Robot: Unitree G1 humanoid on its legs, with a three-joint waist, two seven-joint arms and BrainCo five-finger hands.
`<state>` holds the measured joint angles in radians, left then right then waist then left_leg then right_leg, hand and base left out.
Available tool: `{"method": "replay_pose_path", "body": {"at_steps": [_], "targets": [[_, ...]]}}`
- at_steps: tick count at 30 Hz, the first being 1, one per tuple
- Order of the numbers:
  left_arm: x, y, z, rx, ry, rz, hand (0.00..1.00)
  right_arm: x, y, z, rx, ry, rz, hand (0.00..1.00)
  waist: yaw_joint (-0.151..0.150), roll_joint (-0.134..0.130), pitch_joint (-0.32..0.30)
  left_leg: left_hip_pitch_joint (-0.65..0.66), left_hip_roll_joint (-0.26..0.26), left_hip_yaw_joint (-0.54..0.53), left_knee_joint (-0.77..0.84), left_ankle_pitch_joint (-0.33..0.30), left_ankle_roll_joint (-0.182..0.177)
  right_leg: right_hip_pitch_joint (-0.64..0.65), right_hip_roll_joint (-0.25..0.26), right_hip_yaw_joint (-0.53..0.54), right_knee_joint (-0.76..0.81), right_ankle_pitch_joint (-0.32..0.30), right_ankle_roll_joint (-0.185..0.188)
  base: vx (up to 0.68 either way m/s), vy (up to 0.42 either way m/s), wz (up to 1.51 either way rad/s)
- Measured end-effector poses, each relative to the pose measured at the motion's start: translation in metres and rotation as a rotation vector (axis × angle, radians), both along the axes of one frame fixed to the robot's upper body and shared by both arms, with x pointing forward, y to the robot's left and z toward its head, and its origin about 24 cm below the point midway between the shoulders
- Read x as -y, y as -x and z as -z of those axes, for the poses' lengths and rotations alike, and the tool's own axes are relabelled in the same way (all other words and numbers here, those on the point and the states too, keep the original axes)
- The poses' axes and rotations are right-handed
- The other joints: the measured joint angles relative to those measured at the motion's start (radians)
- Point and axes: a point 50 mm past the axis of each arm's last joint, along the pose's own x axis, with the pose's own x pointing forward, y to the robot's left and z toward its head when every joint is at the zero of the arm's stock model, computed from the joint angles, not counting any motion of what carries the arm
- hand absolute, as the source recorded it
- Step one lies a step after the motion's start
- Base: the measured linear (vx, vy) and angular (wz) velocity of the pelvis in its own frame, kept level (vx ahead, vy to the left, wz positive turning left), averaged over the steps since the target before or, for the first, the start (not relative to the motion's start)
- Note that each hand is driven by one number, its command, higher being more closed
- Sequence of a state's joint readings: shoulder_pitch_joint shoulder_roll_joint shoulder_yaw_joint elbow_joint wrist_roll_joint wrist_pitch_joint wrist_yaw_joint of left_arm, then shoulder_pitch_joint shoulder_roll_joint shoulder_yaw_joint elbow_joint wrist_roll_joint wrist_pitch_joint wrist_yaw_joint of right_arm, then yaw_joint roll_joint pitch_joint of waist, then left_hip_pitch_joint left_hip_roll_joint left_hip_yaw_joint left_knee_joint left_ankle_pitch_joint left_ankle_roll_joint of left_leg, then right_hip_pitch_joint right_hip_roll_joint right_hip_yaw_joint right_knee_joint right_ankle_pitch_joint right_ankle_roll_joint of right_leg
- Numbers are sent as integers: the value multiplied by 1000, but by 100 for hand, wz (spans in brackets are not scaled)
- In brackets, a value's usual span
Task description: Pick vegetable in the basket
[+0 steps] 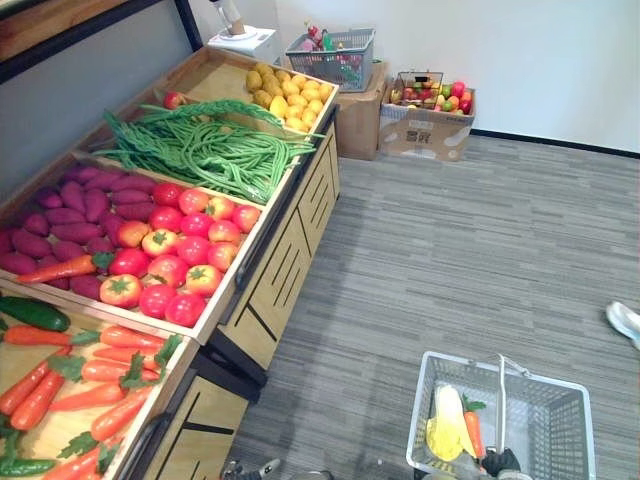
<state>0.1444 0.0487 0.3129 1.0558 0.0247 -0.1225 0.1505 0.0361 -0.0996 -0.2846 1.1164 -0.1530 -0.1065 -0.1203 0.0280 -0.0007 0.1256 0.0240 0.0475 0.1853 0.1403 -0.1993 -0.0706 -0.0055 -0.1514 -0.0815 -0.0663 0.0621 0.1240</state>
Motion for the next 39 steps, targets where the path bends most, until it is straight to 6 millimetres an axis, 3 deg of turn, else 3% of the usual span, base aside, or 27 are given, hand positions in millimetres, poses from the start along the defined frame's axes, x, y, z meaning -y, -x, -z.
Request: {"method": "replay_pose_path", "body": {"at_steps": [4,9,12,14,16,18,25,26,28,30,32,33,35,36,37,38,39], "targets": [[0,0,0,-1,5,8,0,1,-2,-1,8,2,2,100,1,0,0,14,4,26,-3,-8,11,-11,9,37,7,0,0,26,-1,-27],[-1,-3,0,-3,-1,83,0,2,-8,-2,28,-11,1,100,1,-12,7,52,11,86,7,-36,29,-92,24,93,162,-46,-16,-26,12,-52],[0,-5,-1,-3,0,111,0,1,-11,-3,37,-13,1,100,2,-19,13,70,21,131,19,-55,35,-137,14,6,265,-53,-26,-117,-10,-43],[-2,-2,0,-16,-5,125,0,1,-12,-3,38,-13,0,100,0,-23,14,96,12,176,-1,-52,43,-138,-34,-149,265,-80,-68,-65,17,-43],[-3,0,0,-20,-7,126,0,0,-10,-3,32,-15,1,100,2,-26,9,106,11,198,-17,-46,39,-132,-52,-205,242,-66,-56,14,38,-36],[-3,2,0,-31,-8,141,0,-2,-10,-2,29,-22,-1,100,1,-36,4,112,18,214,-29,-40,27,-132,-38,-210,216,-39,-39,89,-23,-30],[2,0,1,-33,1,160,0,-2,-8,-1,16,-31,19,100,-7,-10,-4,136,69,215,-30,-37,-8,-97,22,-223,183,-49,-51,109,-70,-7],[2,0,1,-32,1,159,0,-3,-7,-1,15,-32,19,100,-6,-10,-4,131,76,214,-6,-42,-17,-91,26,-224,175,-52,-55,93,-109,-11],[0,1,1,-29,1,141,0,-4,-3,1,3,-37,21,100,-4,-15,-10,56,113,194,205,-51,-32,-64,27,-215,157,-77,-70,57,-111,-14],[4,0,1,-18,12,126,0,0,2,1,-7,-24,23,100,-3,2,-12,-47,164,139,448,-31,-58,-47,39,-204,152,-88,-72,65,-73,-22],[10,0,2,-7,33,72,0,5,6,1,-17,-7,25,100,0,34,-10,-115,205,95,630,52,-76,-14,66,-176,130,-90,-76,157,-46,-43],[8,2,2,-3,38,33,0,5,8,1,-23,-6,27,100,4,23,-5,-163,194,66,703,105,-73,6,57,-143,115,-88,-85,234,-27,-44],[6,4,2,-6,35,-2,0,6,9,1,-26,1,46,100,2,20,-4,-181,141,6,603,-26,-65,16,32,-109,106,-87,-85,214,17,-38],[6,4,2,-5,37,-10,0,6,10,2,-30,0,49,100,3,17,-3,-178,129,-4,536,-44,-66,20,24,-101,102,-82,-78,150,71,-42],[5,7,2,-11,37,-16,0,7,9,1,-27,0,55,100,3,16,-2,-165,119,-14,380,-50,-68,21,11,-88,99,-74,-65,136,136,-48],[6,9,3,-15,38,-22,0,7,9,2,-29,-1,55,100,1,19,-3,-135,116,-32,206,-17,-61,28,9,-71,87,-71,-51,115,172,-48],[6,10,3,-17,40,-29,0,7,10,2,-32,-2,55,100,1,23,-6,-124,116,-44,134,12,-59,29,13,-65,78,-70,-41,108,225,-53]]}}
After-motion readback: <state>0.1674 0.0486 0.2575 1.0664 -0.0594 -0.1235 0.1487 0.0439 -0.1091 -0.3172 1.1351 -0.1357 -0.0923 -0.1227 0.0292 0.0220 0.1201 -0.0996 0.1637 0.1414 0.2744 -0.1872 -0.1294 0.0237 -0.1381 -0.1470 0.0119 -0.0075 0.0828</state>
